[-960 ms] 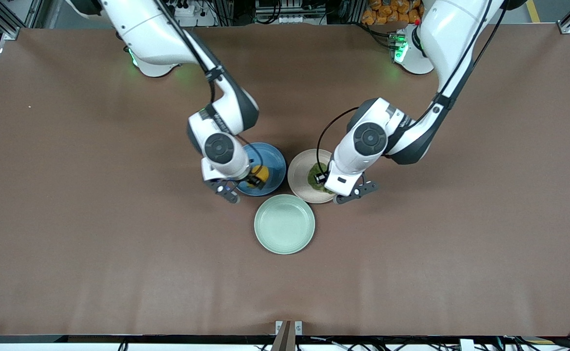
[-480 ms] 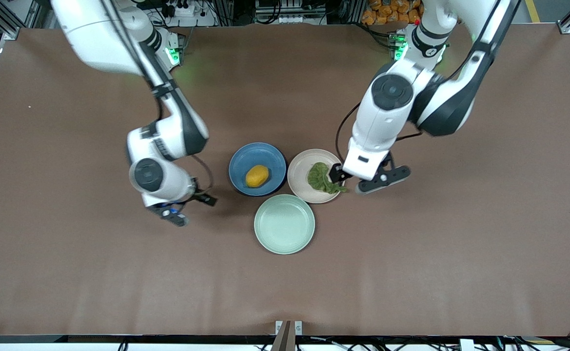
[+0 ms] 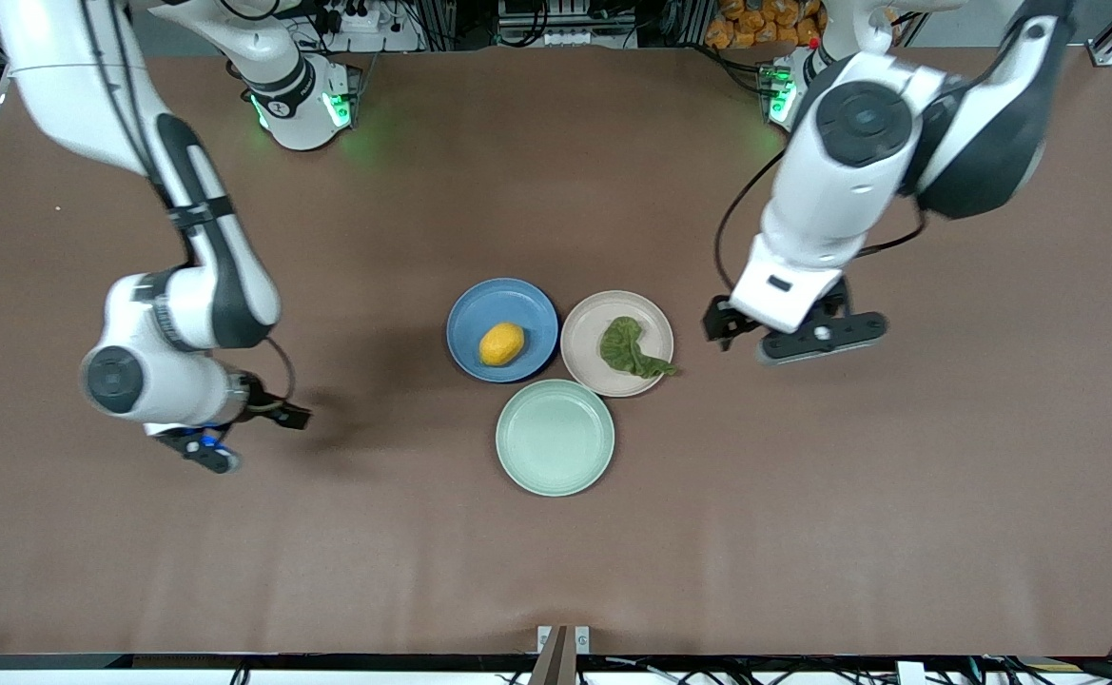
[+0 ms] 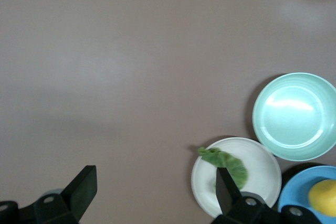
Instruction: Place lemon and lettuce in plates
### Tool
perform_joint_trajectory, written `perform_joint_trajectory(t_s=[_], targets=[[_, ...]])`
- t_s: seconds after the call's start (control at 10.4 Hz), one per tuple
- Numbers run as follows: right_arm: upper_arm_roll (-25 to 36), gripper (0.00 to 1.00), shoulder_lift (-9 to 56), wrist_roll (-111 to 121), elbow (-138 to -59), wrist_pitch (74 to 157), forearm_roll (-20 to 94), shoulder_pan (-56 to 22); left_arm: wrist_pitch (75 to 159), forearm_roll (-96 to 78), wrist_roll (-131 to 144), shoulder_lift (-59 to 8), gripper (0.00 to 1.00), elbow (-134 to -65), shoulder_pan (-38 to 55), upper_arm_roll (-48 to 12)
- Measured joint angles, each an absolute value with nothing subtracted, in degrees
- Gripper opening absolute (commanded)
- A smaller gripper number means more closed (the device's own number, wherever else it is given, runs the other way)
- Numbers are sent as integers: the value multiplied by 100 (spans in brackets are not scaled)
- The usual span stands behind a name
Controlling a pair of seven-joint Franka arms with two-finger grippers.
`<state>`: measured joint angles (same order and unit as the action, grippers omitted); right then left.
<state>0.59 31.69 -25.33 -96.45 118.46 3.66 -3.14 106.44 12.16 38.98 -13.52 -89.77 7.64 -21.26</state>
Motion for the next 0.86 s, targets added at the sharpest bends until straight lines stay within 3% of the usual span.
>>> perform_joint_trajectory(t_s=[0.29,0.48,0.86], targets=[[52,100,3143,-1356,-9645,11831,360,369,10103,957,2686,-803,100,-8963,132,-2121],[9,100,3008,-1181,-9775,11882,359,375,9740,729,1956,-550,100,-8963,-357,-2116],[-80,100,1905,-1179,-11543,13188,91,31,9231,604,1082,-270,100,-8963,-793,-2118]])
